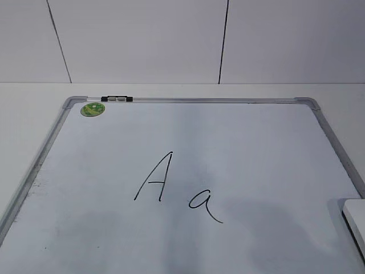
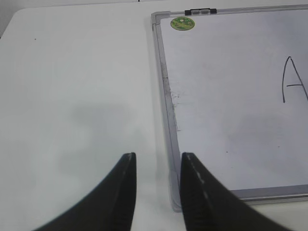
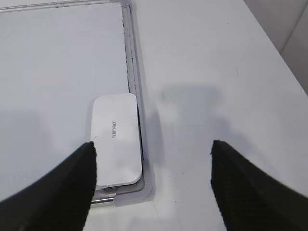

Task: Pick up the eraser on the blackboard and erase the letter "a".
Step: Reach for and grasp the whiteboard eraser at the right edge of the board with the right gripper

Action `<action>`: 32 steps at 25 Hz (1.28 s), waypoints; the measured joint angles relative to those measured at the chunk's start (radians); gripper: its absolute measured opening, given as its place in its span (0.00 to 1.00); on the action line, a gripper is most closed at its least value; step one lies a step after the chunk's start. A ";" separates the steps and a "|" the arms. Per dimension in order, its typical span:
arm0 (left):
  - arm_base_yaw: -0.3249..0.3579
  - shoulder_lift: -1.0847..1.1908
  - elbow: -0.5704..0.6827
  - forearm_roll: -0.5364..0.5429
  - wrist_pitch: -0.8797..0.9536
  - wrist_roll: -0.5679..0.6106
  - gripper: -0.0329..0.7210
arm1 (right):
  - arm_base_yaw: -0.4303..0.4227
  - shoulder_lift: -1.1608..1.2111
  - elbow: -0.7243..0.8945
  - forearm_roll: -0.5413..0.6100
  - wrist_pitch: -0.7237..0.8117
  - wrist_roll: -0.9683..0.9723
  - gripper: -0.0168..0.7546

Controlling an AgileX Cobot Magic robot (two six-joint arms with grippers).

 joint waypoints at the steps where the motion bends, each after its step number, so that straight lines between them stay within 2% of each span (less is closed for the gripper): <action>1: 0.000 0.000 0.000 0.000 0.000 0.000 0.35 | 0.000 0.000 0.000 0.000 0.000 0.000 0.79; 24: 0.000 0.000 0.000 0.000 0.000 0.000 0.35 | 0.000 0.000 0.000 -0.002 0.000 0.000 0.79; 32: 0.000 0.000 0.000 0.000 0.000 0.000 0.36 | 0.000 0.000 -0.018 0.002 -0.089 0.000 0.79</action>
